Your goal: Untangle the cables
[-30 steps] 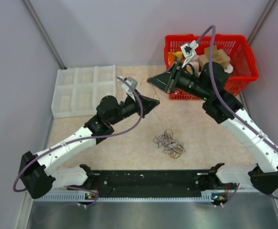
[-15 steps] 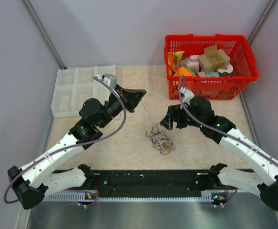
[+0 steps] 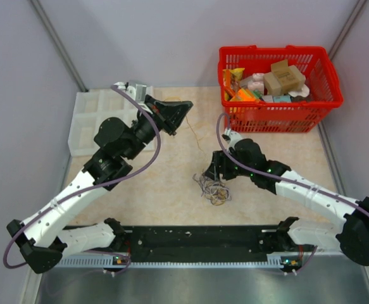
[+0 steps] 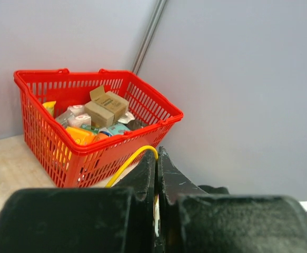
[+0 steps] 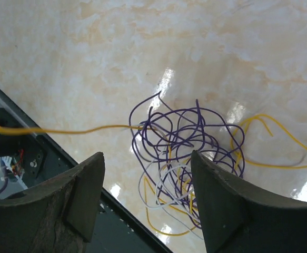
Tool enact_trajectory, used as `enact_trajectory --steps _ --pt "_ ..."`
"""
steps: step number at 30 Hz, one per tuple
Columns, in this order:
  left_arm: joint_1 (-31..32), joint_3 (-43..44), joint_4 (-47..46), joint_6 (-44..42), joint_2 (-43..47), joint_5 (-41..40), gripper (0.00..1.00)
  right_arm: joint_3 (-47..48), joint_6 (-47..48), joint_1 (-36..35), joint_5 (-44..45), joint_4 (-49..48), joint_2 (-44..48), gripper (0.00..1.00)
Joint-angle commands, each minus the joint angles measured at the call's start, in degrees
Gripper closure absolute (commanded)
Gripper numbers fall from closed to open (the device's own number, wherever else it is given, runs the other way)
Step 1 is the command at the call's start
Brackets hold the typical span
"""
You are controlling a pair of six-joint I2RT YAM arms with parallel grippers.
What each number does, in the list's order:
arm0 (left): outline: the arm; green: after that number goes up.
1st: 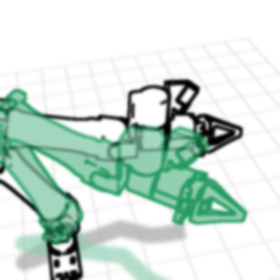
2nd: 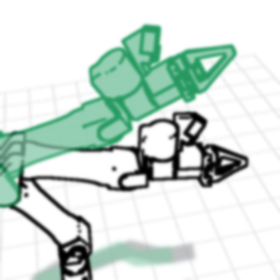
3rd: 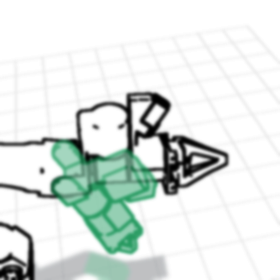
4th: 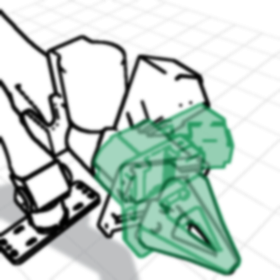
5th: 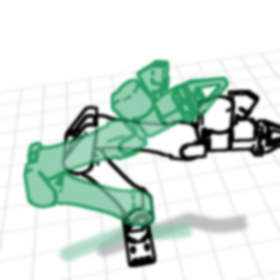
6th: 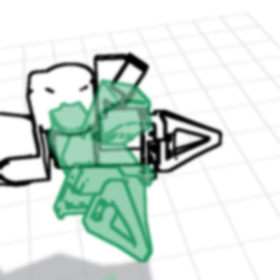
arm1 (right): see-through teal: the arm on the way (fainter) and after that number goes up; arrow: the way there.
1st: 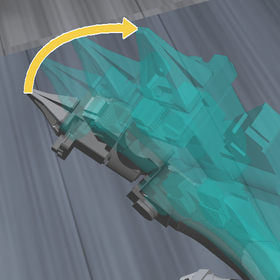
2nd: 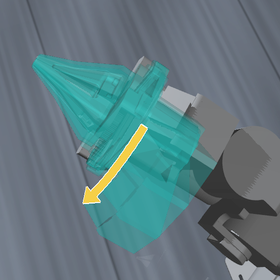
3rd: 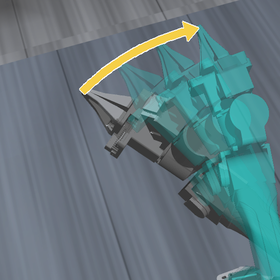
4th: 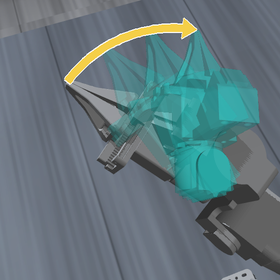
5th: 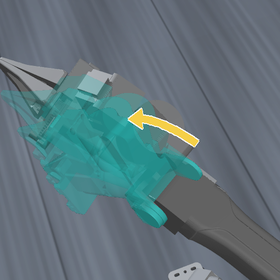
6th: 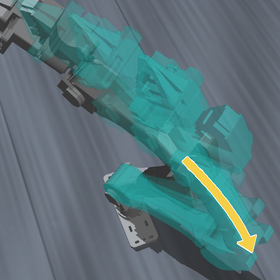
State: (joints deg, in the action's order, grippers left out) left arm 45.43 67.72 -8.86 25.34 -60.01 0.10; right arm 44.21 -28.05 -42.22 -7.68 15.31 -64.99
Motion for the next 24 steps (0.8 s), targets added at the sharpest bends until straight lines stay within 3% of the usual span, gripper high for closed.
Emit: enact_trajectory --steps 1,4,8,16,20,24 --pt "0.0 4.7 -0.5 0.1 0.2 1.5 1.0 -7.0 -7.4 3.4 -7.7 -18.5 2.7 0.35" --pt "-0.1 8.6 2.6 -0.1 -1.4 2.8 1.0 -12.2 -10.9 6.3 -12.3 -28.8 3.7 0.41" --pt "-0.1 12.1 4.3 -0.6 -2.5 3.4 1.0 -12.4 -9.7 7.0 -14.1 -27.7 1.6 0.44" --pt "-0.2 16.3 8.6 -2.4 -2.8 3.4 1.0 -10.9 -1.0 6.8 -18.2 -26.3 7.9 0.3" --pt "-0.3 16.6 16.0 -4.2 -3.1 4.0 1.0 -5.0 1.5 6.9 -13.2 -17.9 9.3 0.27" --pt "-1.2 16.5 27.6 -8.8 -2.4 0.4 1.0 -2.8 1.8 6.9 -14.0 -15.9 10.3 0.26"
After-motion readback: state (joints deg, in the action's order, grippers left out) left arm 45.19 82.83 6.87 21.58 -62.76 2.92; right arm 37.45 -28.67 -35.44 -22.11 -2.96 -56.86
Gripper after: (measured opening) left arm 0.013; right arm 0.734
